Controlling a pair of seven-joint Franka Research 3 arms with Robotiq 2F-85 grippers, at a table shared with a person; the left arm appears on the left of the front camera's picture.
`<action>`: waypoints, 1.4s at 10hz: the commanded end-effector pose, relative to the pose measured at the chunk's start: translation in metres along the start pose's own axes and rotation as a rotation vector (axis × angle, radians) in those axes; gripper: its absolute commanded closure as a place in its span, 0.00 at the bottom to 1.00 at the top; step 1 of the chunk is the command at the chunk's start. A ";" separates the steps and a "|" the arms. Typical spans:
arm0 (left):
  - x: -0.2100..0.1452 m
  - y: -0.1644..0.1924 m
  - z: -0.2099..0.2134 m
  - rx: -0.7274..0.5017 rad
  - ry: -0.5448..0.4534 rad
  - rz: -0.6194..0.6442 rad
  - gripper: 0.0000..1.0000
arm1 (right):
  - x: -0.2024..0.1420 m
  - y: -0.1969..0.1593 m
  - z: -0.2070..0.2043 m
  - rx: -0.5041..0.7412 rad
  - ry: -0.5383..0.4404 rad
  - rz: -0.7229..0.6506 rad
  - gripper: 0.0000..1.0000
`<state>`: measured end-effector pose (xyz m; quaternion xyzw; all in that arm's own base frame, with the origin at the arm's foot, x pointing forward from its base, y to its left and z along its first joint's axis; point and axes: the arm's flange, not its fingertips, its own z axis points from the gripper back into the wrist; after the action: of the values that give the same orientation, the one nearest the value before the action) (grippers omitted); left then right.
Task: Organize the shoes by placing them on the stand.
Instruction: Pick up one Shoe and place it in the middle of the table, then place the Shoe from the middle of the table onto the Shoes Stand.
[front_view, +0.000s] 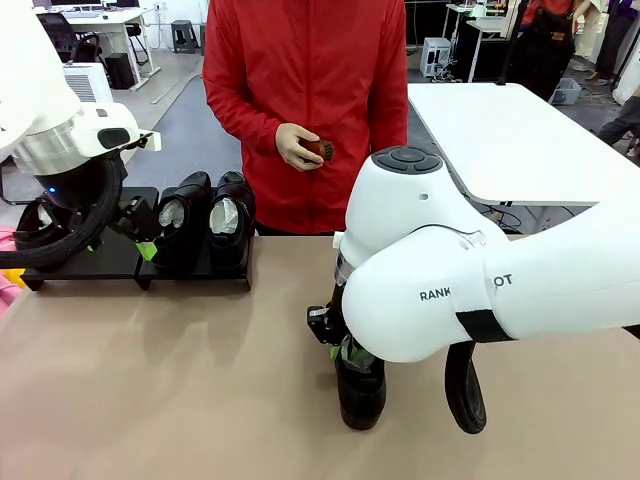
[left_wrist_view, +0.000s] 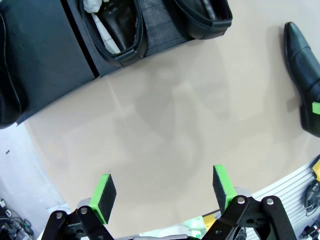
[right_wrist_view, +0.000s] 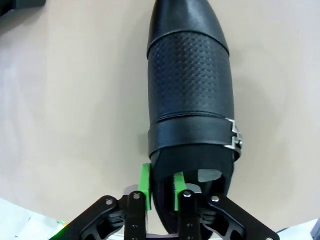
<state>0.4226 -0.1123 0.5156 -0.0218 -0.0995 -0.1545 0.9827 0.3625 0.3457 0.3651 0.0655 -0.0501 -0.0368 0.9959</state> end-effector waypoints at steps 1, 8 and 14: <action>-0.004 0.003 0.000 0.010 -0.002 -0.011 0.00 | 0.001 0.008 0.004 0.037 -0.009 -0.051 0.26; -0.004 0.003 0.000 0.010 -0.002 -0.011 0.00 | 0.001 0.002 0.016 0.050 -0.024 -0.050 0.00; -0.004 0.003 0.000 0.010 -0.002 -0.011 0.00 | 0.001 0.002 0.016 0.050 -0.024 -0.050 0.00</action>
<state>0.4226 -0.1123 0.5156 -0.0218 -0.0995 -0.1545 0.9827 0.3608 0.3425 0.3799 0.0922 -0.0557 -0.0667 0.9919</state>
